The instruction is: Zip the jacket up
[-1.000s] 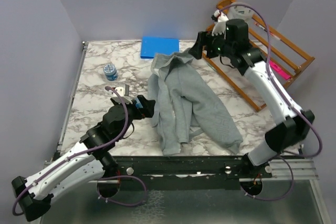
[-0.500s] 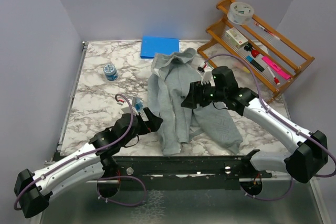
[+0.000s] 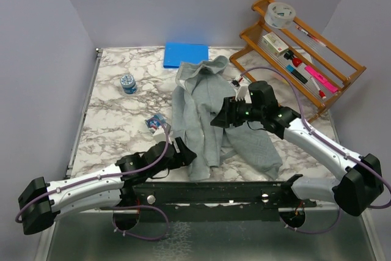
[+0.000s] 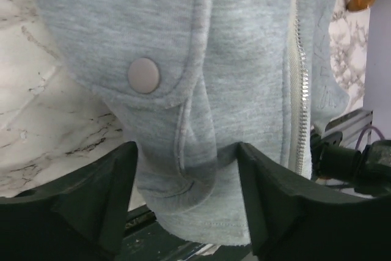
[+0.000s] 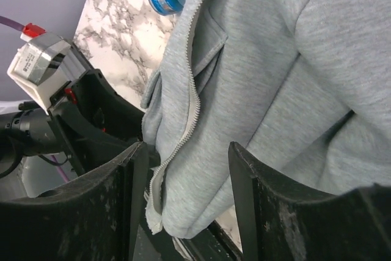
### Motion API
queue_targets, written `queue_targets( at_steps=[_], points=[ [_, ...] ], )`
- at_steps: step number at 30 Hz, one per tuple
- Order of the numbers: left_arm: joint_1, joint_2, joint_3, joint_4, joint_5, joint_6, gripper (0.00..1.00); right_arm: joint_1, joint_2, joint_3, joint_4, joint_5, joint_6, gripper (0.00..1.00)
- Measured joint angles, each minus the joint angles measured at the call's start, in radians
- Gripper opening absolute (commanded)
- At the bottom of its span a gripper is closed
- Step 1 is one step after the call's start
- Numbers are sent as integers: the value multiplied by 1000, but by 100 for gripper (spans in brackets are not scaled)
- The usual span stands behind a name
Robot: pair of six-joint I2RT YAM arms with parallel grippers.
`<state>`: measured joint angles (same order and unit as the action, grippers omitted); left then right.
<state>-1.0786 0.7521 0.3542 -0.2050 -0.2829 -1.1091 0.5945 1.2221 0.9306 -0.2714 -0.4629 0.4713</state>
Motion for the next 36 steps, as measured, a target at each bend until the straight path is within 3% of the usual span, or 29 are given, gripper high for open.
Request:
queue_targets(
  at_steps=[5, 9, 17, 26, 36],
  points=[
    [-3, -14, 5, -47, -68, -43, 21, 0, -5, -7, -20, 37, 0, 65],
    [-3, -63, 35, -111, -149, -43, 0, 0, -15, -43, -17, 48, 7, 66],
    [-4, -87, 105, -221, -254, -29, 0, 0, -18, -92, -14, 34, 34, 78],
    [-3, -32, 254, -411, -418, 7, 0, 3, 18, -93, 2, -30, 55, 79],
    [-3, 84, 283, -412, -442, 113, 0, 110, 208, -92, 164, -61, 140, 79]
  ],
)
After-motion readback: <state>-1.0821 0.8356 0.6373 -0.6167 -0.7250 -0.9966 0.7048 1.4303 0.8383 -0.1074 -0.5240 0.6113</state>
